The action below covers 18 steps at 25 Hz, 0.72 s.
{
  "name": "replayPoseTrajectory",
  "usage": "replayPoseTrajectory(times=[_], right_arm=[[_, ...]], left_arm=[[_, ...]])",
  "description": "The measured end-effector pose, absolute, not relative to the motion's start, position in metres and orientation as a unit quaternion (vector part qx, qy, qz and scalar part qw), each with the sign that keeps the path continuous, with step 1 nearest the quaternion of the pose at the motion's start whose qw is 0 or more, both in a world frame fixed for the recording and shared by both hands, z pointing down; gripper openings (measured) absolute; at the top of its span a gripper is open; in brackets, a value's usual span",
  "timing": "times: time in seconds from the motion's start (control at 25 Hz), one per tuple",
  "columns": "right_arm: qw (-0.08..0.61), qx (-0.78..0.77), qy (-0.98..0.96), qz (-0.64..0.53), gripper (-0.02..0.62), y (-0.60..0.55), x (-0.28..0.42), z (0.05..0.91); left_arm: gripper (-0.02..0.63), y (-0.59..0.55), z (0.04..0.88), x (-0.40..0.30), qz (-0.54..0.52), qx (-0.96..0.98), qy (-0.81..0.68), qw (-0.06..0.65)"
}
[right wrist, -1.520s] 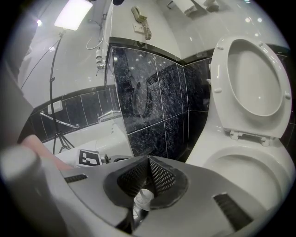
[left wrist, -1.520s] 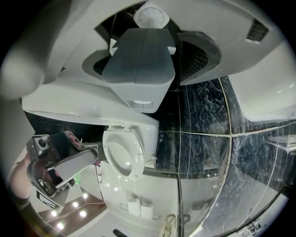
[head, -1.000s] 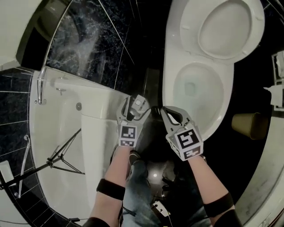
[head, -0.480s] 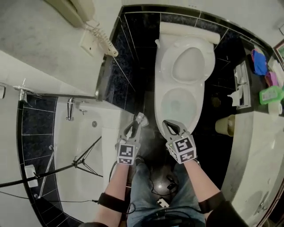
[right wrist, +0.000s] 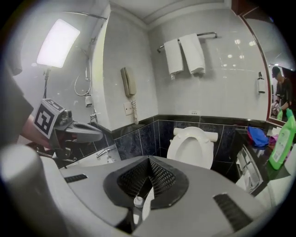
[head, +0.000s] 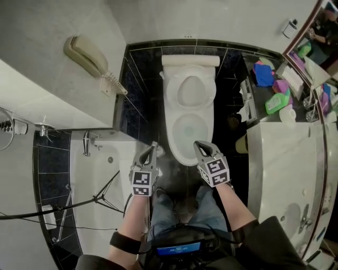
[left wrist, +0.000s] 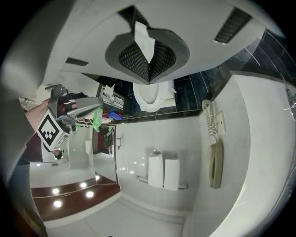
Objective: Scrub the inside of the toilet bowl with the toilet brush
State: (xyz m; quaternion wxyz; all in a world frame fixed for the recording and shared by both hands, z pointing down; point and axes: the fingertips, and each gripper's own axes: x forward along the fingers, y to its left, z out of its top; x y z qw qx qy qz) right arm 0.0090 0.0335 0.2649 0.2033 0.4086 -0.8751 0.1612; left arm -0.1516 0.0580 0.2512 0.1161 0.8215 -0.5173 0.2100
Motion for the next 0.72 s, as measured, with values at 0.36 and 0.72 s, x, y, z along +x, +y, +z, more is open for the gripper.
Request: replayPoseTrajectory(times=[0.36, 0.72], right_arm=[[0.189, 0.464, -0.851, 0.158, 0.006, 0.051, 0.097, 0.215], [0.187, 0.504, -0.822, 0.186, 0.006, 0.078, 0.157, 0.214]], left_arm=[[0.0, 0.069, 0.182, -0.115, 0.168, 0.834, -0.51, 0.122], [0.0, 0.071, 0.173, -0.088, 0.154, 0.842, -0.501, 0.128]])
